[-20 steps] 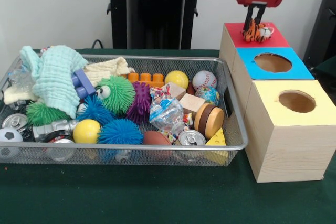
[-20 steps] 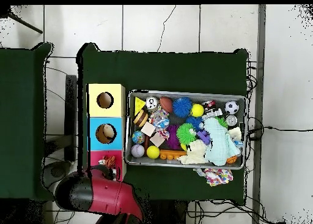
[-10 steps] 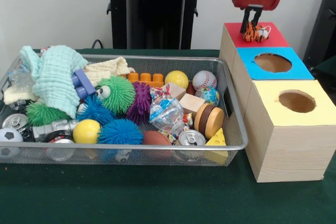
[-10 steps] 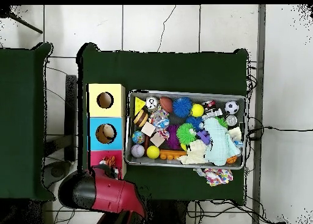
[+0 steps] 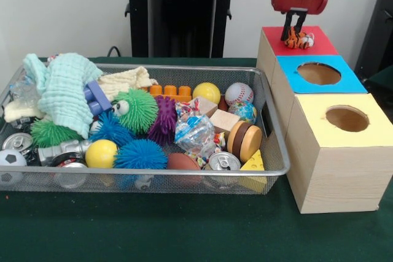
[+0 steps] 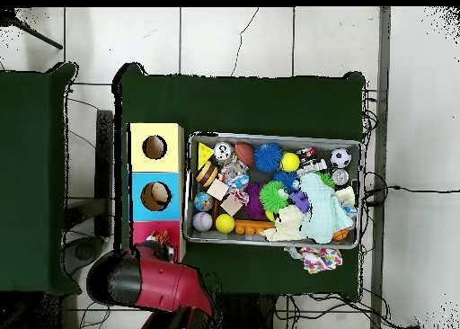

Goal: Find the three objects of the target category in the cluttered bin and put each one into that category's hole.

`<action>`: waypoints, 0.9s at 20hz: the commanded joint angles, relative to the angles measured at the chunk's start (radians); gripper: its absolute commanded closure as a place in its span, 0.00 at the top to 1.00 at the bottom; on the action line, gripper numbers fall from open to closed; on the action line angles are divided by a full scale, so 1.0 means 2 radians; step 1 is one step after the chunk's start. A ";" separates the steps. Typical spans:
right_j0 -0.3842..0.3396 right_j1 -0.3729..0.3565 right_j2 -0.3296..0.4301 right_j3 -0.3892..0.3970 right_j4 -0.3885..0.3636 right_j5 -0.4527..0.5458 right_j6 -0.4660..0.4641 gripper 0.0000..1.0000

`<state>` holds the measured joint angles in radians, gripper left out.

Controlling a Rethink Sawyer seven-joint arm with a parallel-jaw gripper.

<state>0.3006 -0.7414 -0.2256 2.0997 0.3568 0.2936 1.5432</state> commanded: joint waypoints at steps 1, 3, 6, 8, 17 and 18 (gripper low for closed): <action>-0.028 0.091 0.047 -0.024 0.011 -0.110 0.133 0.00; -0.031 0.093 0.051 -0.022 0.011 -0.113 0.132 0.00; -0.033 0.092 0.054 -0.020 0.010 -0.111 0.130 0.00; -0.034 0.093 0.056 -0.019 0.010 -0.109 0.130 0.00; -0.039 0.099 0.061 -0.019 0.007 -0.109 0.127 1.00; -0.041 0.098 0.062 -0.018 0.008 -0.103 0.125 1.00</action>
<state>0.2890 -0.7496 -0.1887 2.1025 0.3562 0.2942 1.5432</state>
